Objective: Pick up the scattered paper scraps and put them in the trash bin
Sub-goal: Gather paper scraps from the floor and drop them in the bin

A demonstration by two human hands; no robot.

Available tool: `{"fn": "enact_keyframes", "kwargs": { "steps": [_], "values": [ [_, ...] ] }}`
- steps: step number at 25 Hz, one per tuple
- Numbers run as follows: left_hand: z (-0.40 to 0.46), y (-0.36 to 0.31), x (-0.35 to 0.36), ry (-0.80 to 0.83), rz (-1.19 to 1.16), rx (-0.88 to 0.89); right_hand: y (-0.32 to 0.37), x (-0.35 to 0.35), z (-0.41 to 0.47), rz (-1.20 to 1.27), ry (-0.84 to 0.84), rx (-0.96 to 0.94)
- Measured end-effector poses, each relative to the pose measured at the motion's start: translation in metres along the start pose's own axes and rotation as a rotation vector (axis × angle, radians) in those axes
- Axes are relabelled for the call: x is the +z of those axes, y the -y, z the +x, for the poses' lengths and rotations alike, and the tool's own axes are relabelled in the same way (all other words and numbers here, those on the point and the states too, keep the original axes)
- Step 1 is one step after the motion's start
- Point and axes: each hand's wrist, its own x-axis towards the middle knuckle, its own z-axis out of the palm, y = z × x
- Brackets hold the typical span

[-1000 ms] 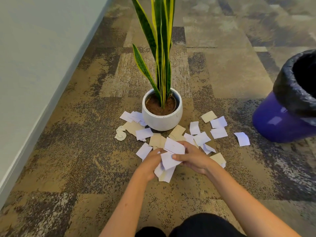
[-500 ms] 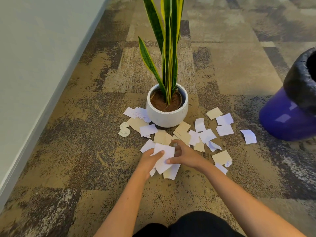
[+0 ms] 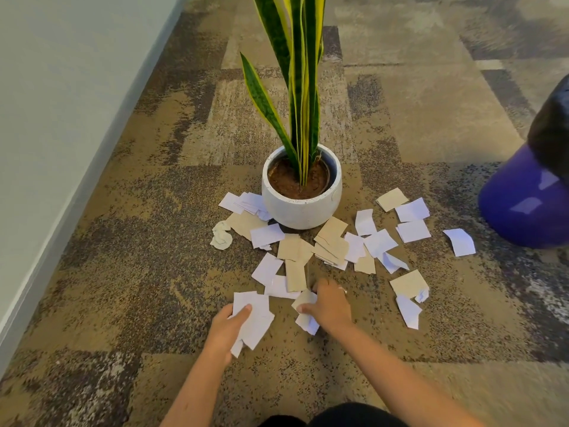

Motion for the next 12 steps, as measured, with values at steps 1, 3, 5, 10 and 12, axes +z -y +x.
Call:
{"fn": "enact_keyframes", "kwargs": {
  "steps": [1, 3, 5, 10, 12],
  "values": [
    [0.0, 0.001, 0.002, 0.008, 0.004, -0.004, -0.001, -0.002, 0.001, 0.028, 0.023, 0.011],
    [0.0, 0.003, 0.007, 0.02, 0.023, -0.006, -0.005, -0.008, 0.004, 0.061, 0.097, 0.036],
    [0.0, 0.005, 0.011, 0.028, 0.044, -0.013, -0.01, -0.016, 0.009, 0.081, 0.183, 0.019],
    [-0.002, 0.013, 0.012, 0.021, 0.054, -0.011, -0.011, -0.045, 0.022, 0.293, 0.237, -0.098],
    [-0.004, 0.014, 0.013, 0.003, 0.036, -0.008, -0.002, -0.047, 0.025, 0.37, 0.217, -0.149]
  ]
}}
